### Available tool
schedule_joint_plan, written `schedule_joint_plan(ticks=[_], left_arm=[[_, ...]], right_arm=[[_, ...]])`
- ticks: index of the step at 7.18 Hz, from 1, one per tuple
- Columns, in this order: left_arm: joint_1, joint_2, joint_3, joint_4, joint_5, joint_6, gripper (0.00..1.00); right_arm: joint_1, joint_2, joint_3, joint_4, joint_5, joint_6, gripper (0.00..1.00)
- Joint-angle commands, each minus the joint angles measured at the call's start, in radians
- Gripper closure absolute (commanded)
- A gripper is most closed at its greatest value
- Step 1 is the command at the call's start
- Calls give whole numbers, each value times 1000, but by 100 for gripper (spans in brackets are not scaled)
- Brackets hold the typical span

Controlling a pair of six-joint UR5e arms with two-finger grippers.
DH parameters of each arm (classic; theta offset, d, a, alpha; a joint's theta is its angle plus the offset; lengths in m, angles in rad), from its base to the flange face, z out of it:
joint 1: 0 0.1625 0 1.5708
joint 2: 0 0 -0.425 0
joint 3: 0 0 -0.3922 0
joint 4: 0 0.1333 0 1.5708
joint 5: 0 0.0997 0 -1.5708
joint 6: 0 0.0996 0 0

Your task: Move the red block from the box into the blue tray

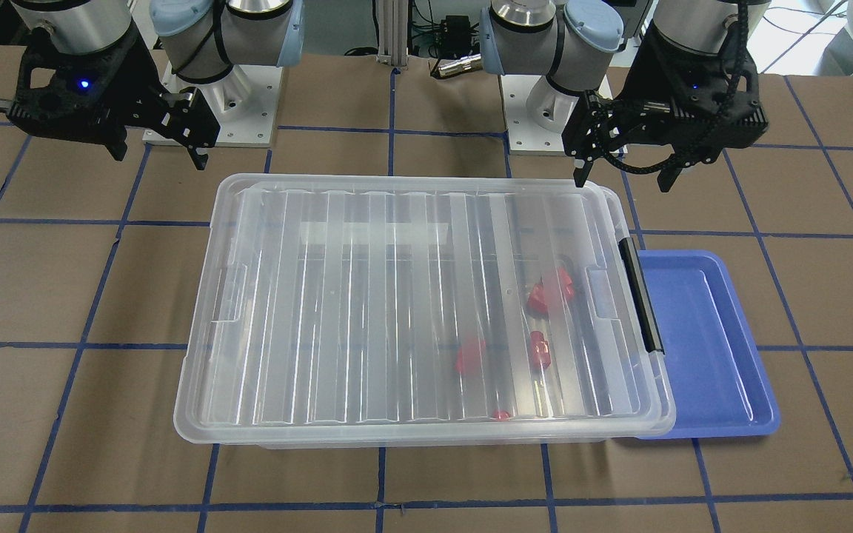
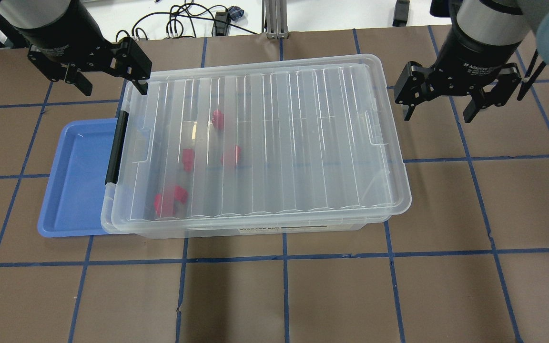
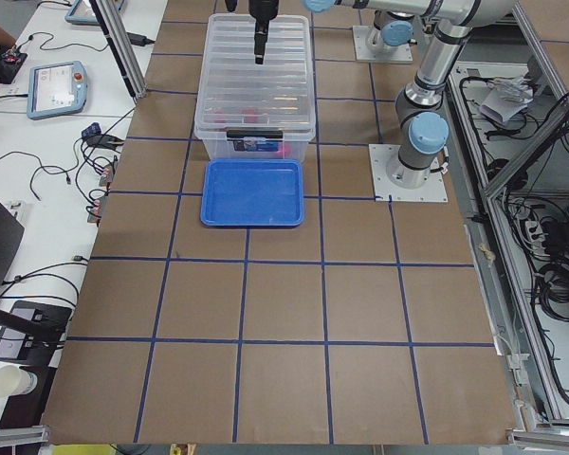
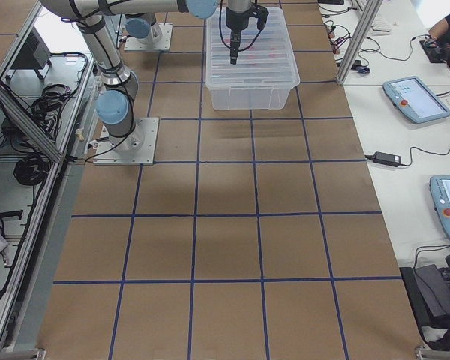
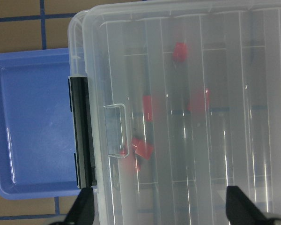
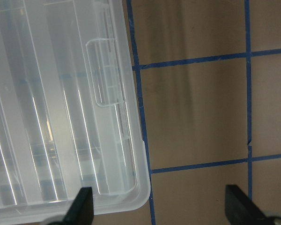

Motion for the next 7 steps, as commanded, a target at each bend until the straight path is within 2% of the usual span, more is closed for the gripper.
schedule_joint_plan(ticks=[1,6,7], left_arm=[[6,7,0,-10,1,-2,0],[6,10,-1,-7,1,0,0],[6,9,-3,-5,1,0,0]], right_arm=[[0,2,-1,-3,1,2,0],[-14,36,6,-9,12,11,0],[-17,115,2,-12,4,-3,0]])
